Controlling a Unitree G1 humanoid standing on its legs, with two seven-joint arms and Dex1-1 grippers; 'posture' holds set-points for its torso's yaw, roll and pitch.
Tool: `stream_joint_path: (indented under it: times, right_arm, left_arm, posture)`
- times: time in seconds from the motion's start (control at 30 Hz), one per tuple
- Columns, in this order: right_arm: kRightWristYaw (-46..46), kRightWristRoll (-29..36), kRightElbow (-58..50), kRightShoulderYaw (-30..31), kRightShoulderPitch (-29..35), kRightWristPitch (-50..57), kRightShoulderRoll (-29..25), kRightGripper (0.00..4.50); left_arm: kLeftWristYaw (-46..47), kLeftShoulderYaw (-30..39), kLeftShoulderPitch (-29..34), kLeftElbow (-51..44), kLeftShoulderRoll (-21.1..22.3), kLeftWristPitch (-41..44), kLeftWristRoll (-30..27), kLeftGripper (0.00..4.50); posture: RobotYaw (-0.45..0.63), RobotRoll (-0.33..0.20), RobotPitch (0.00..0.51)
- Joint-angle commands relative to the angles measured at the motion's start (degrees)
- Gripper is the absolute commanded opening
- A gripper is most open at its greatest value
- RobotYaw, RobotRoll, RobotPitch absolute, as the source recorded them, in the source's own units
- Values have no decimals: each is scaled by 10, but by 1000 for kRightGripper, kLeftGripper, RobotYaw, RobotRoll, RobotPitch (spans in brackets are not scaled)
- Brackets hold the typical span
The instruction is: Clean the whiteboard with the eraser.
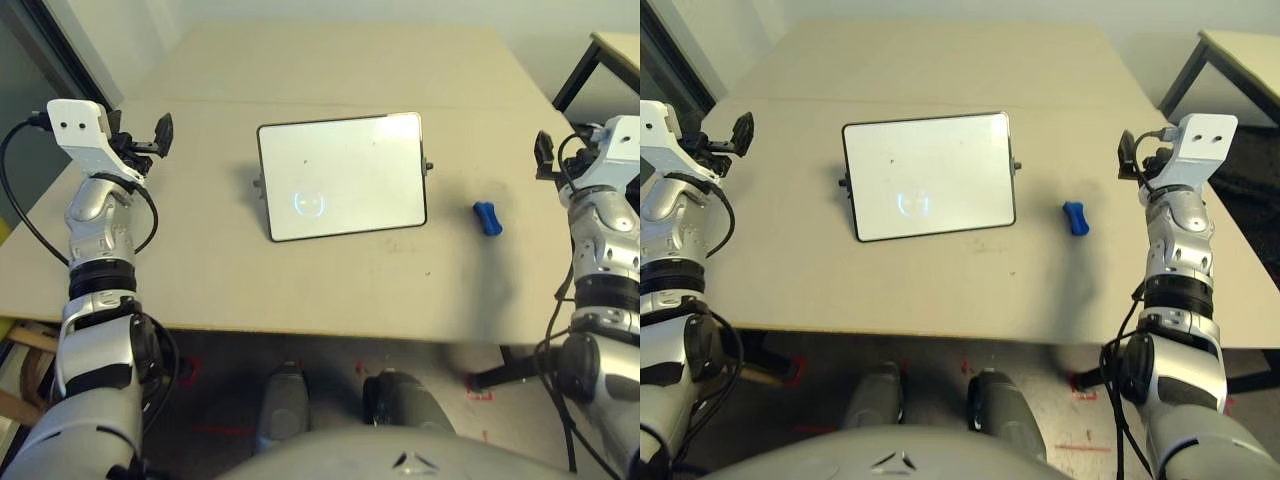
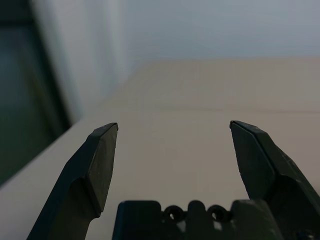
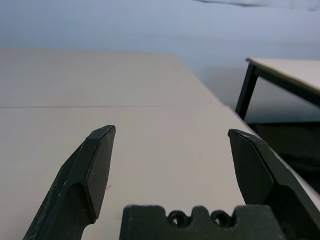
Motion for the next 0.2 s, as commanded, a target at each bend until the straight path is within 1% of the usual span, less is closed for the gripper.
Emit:
stream_joint_path:
  times: [0.03,0.17,0.2]
  right_arm:
    - [-7,16,45,-11,-5,-42,-2,4478]
    - [-14,19,76,-6,-9,-63,-5,4478]
    - [-13,20,80,-5,-9,-67,-6,4478]
  left_arm:
    - [50,10,5,28,-7,-20,10,4500]
    - [41,-4,4,41,-11,-21,11,4500]
    - [40,-6,4,42,-11,-23,13,4500]
  posture:
    - [258,0,32]
    - [249,0,29]
    - [231,0,26]
